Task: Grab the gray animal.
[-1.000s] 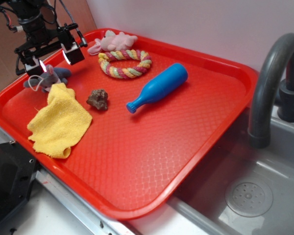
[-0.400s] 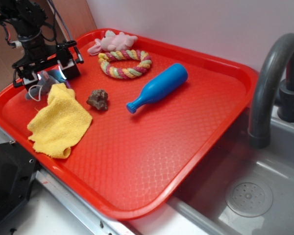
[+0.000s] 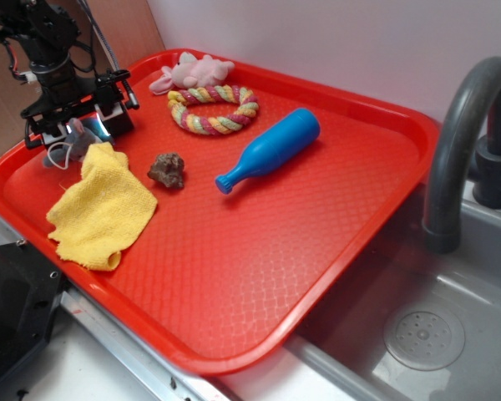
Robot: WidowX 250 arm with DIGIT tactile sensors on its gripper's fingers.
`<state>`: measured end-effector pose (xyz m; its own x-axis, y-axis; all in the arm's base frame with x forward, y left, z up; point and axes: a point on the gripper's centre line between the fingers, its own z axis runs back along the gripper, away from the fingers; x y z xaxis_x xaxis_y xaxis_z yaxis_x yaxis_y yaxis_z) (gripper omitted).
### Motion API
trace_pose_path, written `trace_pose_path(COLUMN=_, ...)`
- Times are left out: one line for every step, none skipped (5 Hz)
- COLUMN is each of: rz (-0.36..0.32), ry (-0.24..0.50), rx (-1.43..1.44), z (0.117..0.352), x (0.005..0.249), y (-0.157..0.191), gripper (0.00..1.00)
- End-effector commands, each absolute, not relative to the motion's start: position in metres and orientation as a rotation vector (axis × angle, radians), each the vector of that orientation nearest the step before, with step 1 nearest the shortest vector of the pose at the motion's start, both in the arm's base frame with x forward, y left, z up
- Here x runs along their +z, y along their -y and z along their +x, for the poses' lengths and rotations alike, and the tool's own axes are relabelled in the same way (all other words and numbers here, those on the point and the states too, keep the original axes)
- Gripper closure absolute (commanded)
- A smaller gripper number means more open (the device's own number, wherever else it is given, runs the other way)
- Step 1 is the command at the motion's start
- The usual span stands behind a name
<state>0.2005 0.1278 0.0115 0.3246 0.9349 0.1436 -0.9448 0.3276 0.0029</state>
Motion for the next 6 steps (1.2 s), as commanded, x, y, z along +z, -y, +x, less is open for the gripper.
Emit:
trace_pose_path(rz=-0.127, ry=0.147, rx=0.937, z=0.202, x=0.091, y=-0.126, gripper=1.00)
trace_pose_path(rz=-0.250, ry=0.166, rx=0.741, z=0.212, x=0.141, y=-0.110, gripper=1.00)
trace_pose_path(rz=-0.271, ry=0.158, rx=0.493, z=0.220, x=0.191, y=-0.072, gripper=1.00)
trace_pose_path(rz=-0.251, ry=0.186, rx=0.384, z=0.213, x=0.240, y=-0.030, gripper=1.00)
trace_pose_path(rz=-0.288, ry=0.263, rx=0.366, z=0.203, x=0.267, y=-0.013, gripper=1.00)
trace_pose_path(rz=-0.331, ry=0.240, rx=0.380, z=0.201, x=0.263, y=-0.012, gripper=1.00)
